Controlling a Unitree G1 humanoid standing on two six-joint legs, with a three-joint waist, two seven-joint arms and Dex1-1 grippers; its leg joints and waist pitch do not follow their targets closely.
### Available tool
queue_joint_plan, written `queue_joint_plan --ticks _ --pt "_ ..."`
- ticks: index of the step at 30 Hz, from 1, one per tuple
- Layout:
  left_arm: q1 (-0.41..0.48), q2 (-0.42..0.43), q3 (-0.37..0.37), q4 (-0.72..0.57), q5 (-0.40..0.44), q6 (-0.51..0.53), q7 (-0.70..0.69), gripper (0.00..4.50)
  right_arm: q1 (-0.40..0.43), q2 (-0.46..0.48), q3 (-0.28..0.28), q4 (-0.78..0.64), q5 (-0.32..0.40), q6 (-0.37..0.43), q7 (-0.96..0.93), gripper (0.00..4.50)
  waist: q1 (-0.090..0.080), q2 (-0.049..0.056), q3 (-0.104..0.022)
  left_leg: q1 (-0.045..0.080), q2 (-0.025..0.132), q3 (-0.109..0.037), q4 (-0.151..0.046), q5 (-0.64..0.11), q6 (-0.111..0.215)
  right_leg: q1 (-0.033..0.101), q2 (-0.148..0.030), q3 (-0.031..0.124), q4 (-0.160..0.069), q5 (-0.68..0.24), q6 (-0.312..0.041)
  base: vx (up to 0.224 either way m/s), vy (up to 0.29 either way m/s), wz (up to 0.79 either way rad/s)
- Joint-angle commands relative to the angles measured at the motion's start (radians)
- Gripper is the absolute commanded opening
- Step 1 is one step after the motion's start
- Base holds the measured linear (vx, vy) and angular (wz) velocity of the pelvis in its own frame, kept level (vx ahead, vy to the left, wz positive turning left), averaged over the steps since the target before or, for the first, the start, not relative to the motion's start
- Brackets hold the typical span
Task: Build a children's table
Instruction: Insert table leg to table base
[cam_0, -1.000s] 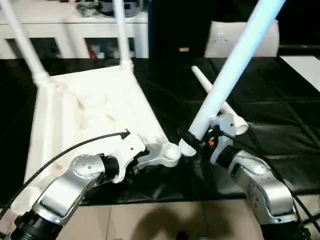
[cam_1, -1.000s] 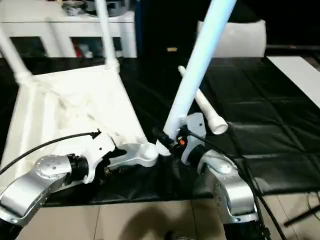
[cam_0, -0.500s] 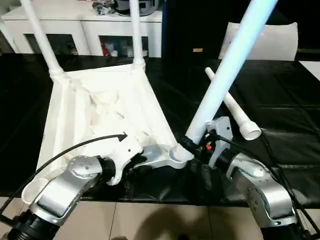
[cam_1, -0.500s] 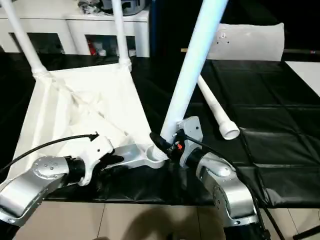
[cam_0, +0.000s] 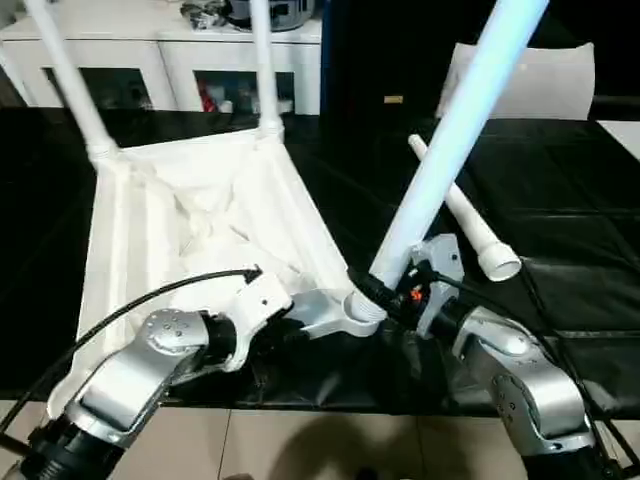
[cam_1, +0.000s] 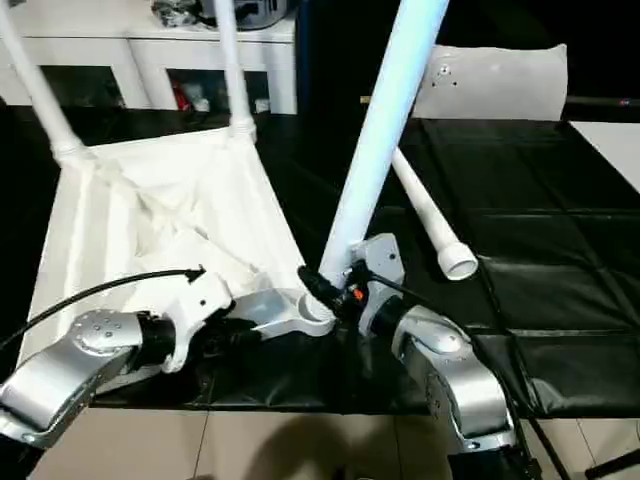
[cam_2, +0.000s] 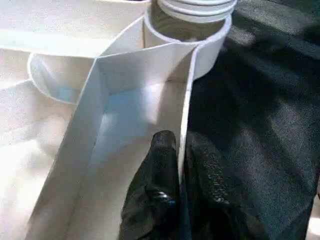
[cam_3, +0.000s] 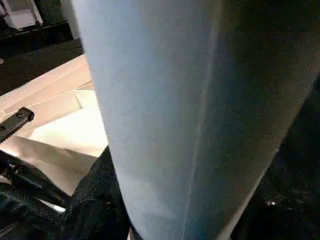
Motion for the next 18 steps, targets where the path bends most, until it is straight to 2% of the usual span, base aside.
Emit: queue_joint_plan --ticks 1,4,5,6,7,10,15,16,18 --pt "-0.008 0.012 -0.008 0.024 0.039 -0.008 0.006 0.05 -0.002 -0.002 -0.001 -0.025 0.006 0.003 0.014 1.93 0.002 0.005 -0.061 -0.014 0.023 0.003 -0.084 -0.212 0.045 0.059 -0.08 0.061 -0.095 -0.428 -0.052 0.0 0.0 0.0" --pt "-0.015 0.021 -0.017 0.038 0.056 -0.024 -0.005 0.0 -0.004 -0.005 0.002 -0.027 0.014 0.016 0.024 1.93 0.002 0.004 -0.059 -0.013 0.021 0.004 -0.084 -0.218 0.043 0.059 -0.08 0.06 -0.099 -0.456 -0.039 0.0 0.0 0.0" --pt "-0.017 0.023 -0.018 0.041 0.059 -0.028 -0.008 0.0 -0.005 -0.006 0.003 -0.027 0.016 0.019 0.026 1.93 0.002 0.001 -0.058 -0.012 0.02 0.004 -0.085 -0.22 0.045 0.058 -0.079 0.059 -0.102 -0.466 -0.034 0.0 0.0 0.0" --pt "-0.027 0.043 -0.025 0.067 0.072 -0.081 -0.049 0.0 -0.009 -0.008 0.006 -0.028 0.023 0.029 0.032 1.93 0.003 0.001 -0.055 -0.008 0.018 0.004 -0.085 -0.232 0.046 0.055 -0.079 0.056 -0.109 -0.503 -0.021 0.0 0.0 0.0" --pt "-0.031 0.051 -0.021 0.081 0.076 -0.107 -0.061 0.0 -0.012 -0.008 0.005 -0.027 0.026 0.031 0.033 1.93 0.001 -0.001 -0.057 -0.01 0.017 0.004 -0.084 -0.235 0.044 0.056 -0.08 0.056 -0.11 -0.516 -0.012 0.0 0.0 0.0" --pt "-0.044 0.059 -0.014 0.112 0.094 -0.162 -0.057 0.0 -0.015 -0.006 0.004 -0.025 0.029 0.033 0.032 1.93 -0.001 0.002 -0.057 -0.007 0.02 0.002 -0.086 -0.246 0.039 0.054 -0.08 0.054 -0.11 -0.515 -0.008 0.0 0.0 0.0" --pt "-0.062 0.033 0.021 0.13 0.08 -0.156 -0.022 0.0 -0.016 -0.003 0.008 -0.027 0.033 0.035 0.033 1.93 -0.004 0.003 -0.056 -0.004 0.018 0.003 -0.084 -0.27 0.033 0.051 -0.08 0.05 -0.114 -0.541 -0.002 0.0 0.0 0.0" --pt "-0.064 0.028 0.026 0.131 0.077 -0.152 -0.019 0.27 -0.016 -0.003 0.009 -0.027 0.032 0.036 0.033 1.93 -0.004 0.002 -0.054 -0.003 0.017 0.003 -0.083 -0.274 0.032 0.05 -0.08 0.048 -0.118 -0.555 0.004 0.0 0.0 0.0" --pt "-0.068 0.018 0.028 0.119 0.056 -0.12 -0.034 0.55 -0.014 -0.001 0.011 -0.029 0.032 0.036 0.033 1.93 -0.005 0.004 -0.056 -0.005 0.02 0.001 -0.085 -0.274 0.032 0.053 -0.082 0.047 -0.118 -0.544 0.006 0.0 0.0 0.0"
